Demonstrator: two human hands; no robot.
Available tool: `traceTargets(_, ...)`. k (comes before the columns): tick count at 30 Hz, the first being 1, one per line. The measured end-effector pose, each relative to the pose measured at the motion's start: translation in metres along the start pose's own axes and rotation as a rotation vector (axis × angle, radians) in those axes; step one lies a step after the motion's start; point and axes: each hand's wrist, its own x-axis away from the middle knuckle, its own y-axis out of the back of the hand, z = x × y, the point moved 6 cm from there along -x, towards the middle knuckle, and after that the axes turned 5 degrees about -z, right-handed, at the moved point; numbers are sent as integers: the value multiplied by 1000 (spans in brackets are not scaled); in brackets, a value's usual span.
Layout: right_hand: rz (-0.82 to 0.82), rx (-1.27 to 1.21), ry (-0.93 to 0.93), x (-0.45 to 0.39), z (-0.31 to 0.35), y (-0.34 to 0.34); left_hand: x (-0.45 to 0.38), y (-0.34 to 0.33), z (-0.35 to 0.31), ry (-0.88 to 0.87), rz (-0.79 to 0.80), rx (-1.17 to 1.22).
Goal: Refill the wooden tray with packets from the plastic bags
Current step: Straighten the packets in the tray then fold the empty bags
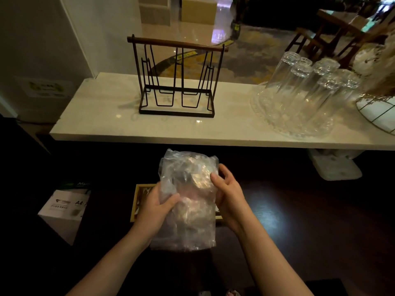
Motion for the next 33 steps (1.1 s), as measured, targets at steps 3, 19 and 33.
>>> traceTargets(3,189,141,-116,14,-14,-2,-2,8,-7,-56,-72,2)
traceTargets(19,138,378,165,20,-2,4,11,15,-5,251,132,286)
traceTargets(33,34,627,563,17,15,-2,28,13,30,493,526,49)
